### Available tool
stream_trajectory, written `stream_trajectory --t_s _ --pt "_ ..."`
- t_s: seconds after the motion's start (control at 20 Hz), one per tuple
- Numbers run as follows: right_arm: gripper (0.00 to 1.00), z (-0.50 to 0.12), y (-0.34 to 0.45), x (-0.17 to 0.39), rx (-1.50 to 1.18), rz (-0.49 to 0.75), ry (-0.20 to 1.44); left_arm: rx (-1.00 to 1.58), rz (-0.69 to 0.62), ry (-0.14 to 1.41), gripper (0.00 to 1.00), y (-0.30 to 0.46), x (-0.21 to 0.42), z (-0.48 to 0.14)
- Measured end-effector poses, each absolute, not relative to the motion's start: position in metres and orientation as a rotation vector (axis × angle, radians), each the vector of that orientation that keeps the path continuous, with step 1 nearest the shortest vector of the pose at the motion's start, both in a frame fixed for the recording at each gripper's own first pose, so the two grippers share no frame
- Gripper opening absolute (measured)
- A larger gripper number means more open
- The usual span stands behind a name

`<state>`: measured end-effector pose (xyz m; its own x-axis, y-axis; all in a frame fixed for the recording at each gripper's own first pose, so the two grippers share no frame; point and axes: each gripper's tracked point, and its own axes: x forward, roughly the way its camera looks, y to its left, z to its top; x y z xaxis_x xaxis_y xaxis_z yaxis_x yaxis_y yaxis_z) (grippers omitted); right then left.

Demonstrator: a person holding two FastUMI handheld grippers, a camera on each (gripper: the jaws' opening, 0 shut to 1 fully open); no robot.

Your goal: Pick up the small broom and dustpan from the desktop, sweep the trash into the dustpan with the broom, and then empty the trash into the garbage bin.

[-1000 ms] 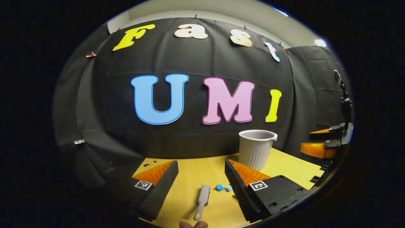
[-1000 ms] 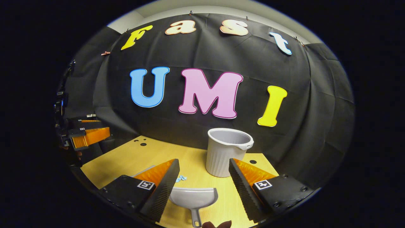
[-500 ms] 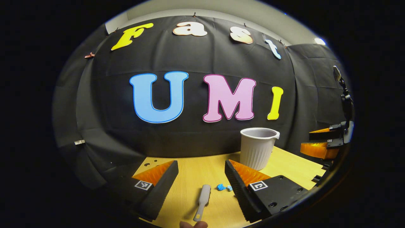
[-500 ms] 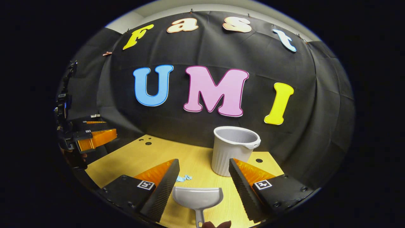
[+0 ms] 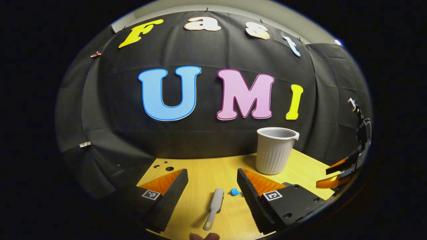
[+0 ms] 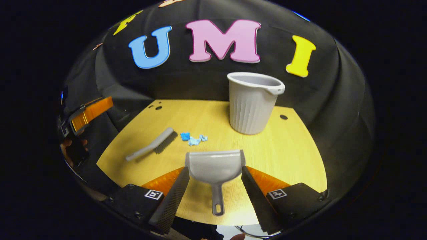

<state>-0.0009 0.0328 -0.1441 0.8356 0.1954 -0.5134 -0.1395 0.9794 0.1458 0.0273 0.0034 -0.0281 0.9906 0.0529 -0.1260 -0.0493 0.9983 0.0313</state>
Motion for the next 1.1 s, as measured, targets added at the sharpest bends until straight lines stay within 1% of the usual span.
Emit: stream_trajectory --t_s 0.3,0.55,0.85,1.1 --pt "0.98 -0.227 0.035 -0.004 0.03 0.179 0.792 0.029 0.068 0.139 0.96 0.005 0.026 -0.035" --pt "0.95 -0.272 0.043 0.009 -0.009 0.2 0.914 0.029 0.089 0.149 0.96 0.008 0.027 -0.041" --pt "0.89 -0.3 0.054 0.031 -0.012 0.204 0.981 0.028 0.133 0.163 0.96 0.022 0.017 -0.048" --pt "0.89 -0.311 0.062 0.045 0.007 0.199 1.001 0.035 0.16 0.18 0.96 0.03 0.013 -0.053"
